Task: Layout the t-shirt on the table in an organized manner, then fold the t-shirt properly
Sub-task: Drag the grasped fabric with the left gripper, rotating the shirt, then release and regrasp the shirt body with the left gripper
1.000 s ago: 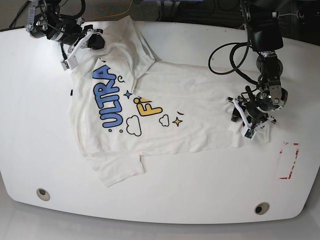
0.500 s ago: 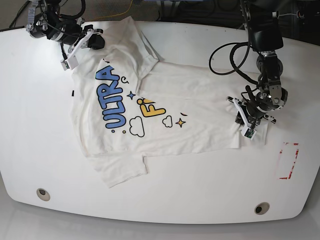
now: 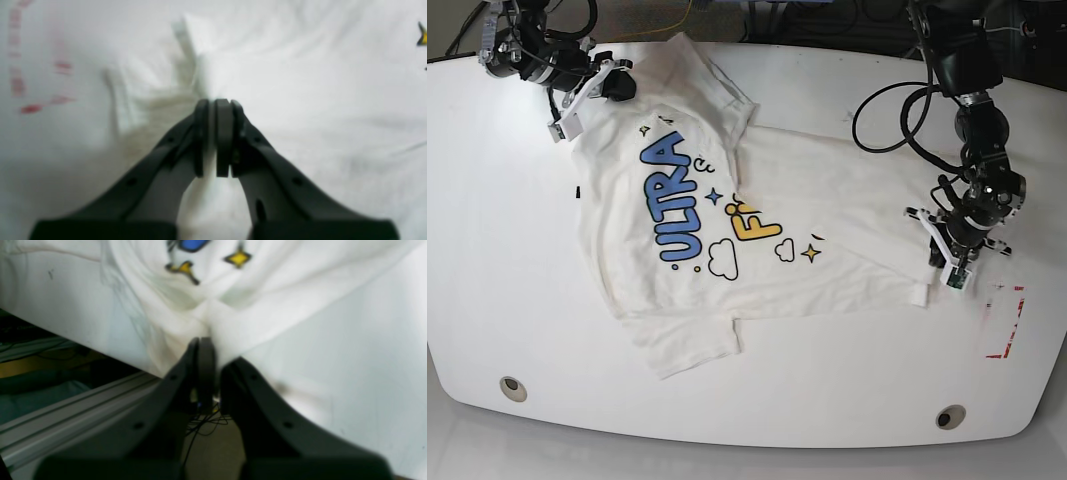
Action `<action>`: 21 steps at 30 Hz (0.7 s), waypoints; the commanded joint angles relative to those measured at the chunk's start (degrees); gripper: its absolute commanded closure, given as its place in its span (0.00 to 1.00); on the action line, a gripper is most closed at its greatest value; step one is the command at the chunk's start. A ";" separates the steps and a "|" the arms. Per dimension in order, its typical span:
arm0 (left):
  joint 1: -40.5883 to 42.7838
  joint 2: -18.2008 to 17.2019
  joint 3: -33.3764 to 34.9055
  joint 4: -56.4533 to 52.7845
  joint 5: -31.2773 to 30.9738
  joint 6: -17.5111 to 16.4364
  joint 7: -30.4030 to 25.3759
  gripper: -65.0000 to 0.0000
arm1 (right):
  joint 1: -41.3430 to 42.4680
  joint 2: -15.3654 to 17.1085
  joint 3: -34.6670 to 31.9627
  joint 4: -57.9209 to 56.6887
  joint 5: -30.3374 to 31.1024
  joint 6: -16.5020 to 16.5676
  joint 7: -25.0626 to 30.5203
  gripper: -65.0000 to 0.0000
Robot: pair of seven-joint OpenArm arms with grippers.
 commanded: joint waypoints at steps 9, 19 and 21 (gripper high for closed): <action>3.05 -0.54 0.13 9.27 -0.79 -0.18 -1.29 0.95 | -0.01 0.65 0.44 0.88 0.90 0.33 0.65 1.00; 6.48 -0.54 -0.13 13.76 -0.88 -0.27 -1.29 0.94 | 0.08 0.65 0.44 0.88 0.90 0.33 0.65 1.00; 6.21 -0.63 -0.13 13.67 -0.88 -0.27 -1.29 0.89 | 0.08 0.65 0.44 0.88 0.90 0.33 0.65 1.00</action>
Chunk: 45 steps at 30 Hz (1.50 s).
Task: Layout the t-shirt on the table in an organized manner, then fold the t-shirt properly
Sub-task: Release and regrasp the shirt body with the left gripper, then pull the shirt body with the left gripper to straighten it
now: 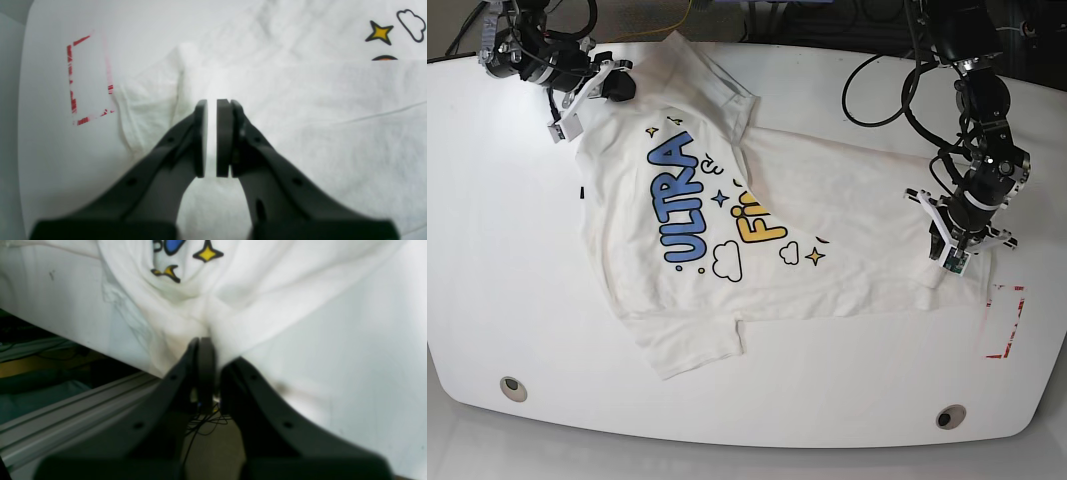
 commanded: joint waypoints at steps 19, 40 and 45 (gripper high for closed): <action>-16.91 -0.43 -0.20 -18.13 -0.66 0.70 0.75 0.26 | -0.03 0.65 0.41 0.92 0.90 0.33 0.63 1.00; -24.03 -0.87 0.24 -39.76 -0.40 5.53 -6.37 0.26 | -0.03 0.65 0.41 1.01 0.90 0.33 0.63 1.00; -23.68 -0.87 0.24 -39.76 -0.31 5.53 -7.16 0.26 | -0.03 0.65 0.41 1.01 0.90 0.33 0.63 1.00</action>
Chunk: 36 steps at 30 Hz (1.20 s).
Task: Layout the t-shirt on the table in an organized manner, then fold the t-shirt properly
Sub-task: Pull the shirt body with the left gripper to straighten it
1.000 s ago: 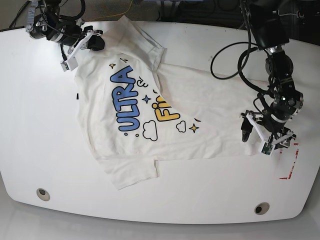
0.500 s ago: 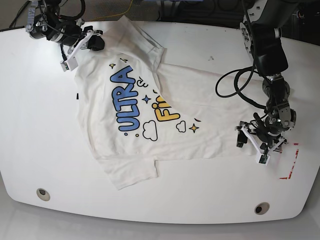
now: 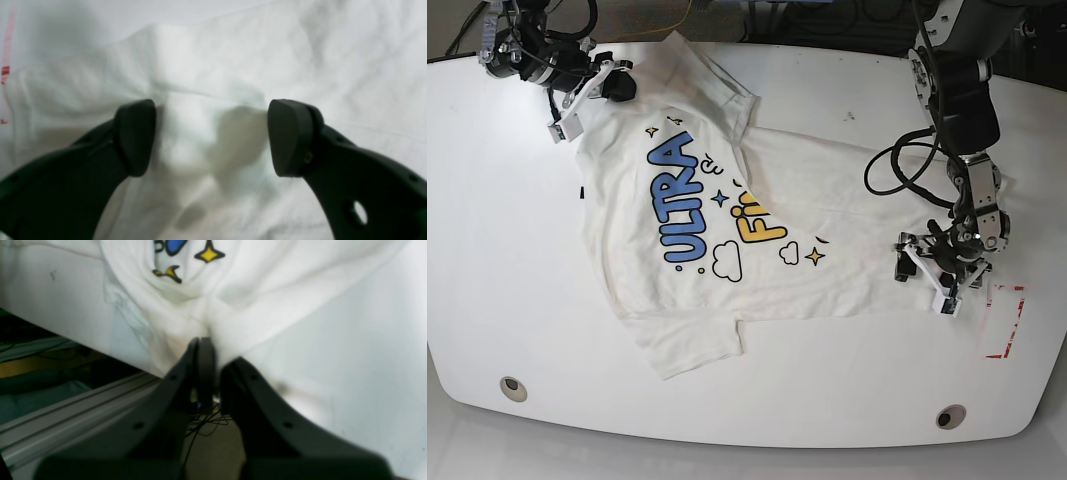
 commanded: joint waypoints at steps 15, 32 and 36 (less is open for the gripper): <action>-0.79 -0.69 0.03 1.09 -0.68 0.24 -1.17 0.84 | -0.03 0.65 0.50 1.01 0.71 0.33 0.65 1.00; 1.14 -2.19 -0.41 4.43 -1.03 -0.02 -1.17 0.95 | -0.03 0.65 0.50 1.01 0.71 0.33 0.65 1.00; 3.60 -2.19 -0.50 10.50 -1.03 -0.02 -0.03 0.95 | -0.03 0.65 0.50 1.01 0.71 0.33 0.65 1.00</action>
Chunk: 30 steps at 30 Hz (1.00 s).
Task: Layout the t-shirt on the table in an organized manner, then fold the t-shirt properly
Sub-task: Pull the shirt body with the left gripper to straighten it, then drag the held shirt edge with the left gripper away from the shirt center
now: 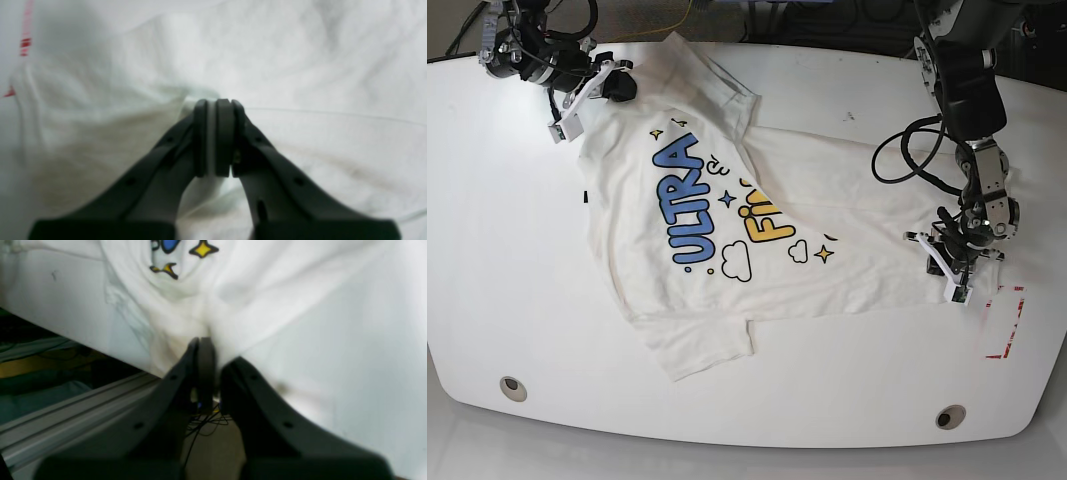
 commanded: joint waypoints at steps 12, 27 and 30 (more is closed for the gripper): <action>7.94 -0.59 -0.07 23.68 -1.03 -2.51 3.91 0.95 | -0.03 0.67 0.50 1.01 0.71 0.33 0.63 1.00; 21.56 -0.33 -2.35 43.55 -1.03 -3.03 16.66 0.95 | 0.32 0.67 0.50 1.01 0.71 0.33 0.63 1.00; 24.02 -0.33 -3.05 46.45 -1.03 -3.91 19.21 0.95 | 0.67 0.67 0.50 0.92 0.71 0.33 0.63 1.00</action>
